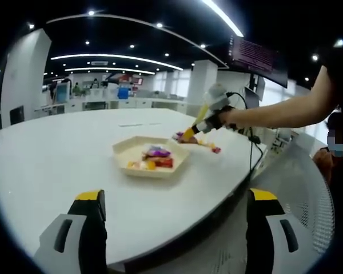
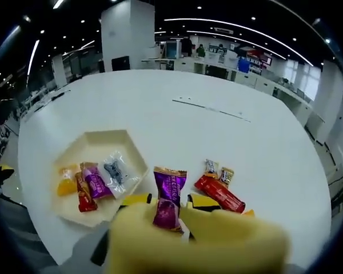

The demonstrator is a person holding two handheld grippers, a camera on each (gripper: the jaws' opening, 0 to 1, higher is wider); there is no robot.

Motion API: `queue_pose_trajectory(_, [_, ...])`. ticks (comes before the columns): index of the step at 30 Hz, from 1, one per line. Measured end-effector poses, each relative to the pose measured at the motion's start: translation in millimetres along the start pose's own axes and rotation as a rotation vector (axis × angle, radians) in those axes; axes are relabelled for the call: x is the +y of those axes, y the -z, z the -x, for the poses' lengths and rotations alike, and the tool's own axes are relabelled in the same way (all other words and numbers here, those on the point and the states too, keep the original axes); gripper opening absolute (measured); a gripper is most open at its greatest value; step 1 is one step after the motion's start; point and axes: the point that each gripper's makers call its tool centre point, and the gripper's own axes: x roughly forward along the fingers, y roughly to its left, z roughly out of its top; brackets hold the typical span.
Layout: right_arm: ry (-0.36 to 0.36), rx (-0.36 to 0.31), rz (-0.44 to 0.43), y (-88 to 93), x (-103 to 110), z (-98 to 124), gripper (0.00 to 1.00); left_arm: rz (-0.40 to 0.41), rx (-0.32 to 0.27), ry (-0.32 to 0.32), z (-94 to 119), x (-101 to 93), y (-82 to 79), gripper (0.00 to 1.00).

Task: Place the target food into the container with the food tongs after gripping and lifting it, then release it inside without dropping or visibly crushing the food.

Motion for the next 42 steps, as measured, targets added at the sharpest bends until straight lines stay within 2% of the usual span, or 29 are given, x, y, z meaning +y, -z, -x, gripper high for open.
queue_pose_trajectory(8, [0.018,-0.052,-0.006,-27.6,-5.3,19.6,0.24,-0.002,-0.018,-0.001,0.3,0.7,-3.0,0.99])
queue_pose_trajectory(15, [0.027,-0.079,0.007,-39.0,-5.1,29.8,0.24,-0.007,-0.011,-0.008,0.1,1.8,-1.9,0.99])
queue_pose_trajectory(33, [0.040,-0.064,0.009,-35.2,-6.5,32.4,0.23,-0.008,-0.006,-0.005,0.2,1.4,-1.3,0.98])
queue_pose_trajectory(42, [0.027,-0.076,0.008,-44.8,0.5,32.1,0.23,-0.006,-0.011,-0.005,0.1,1.2,-2.4,0.98])
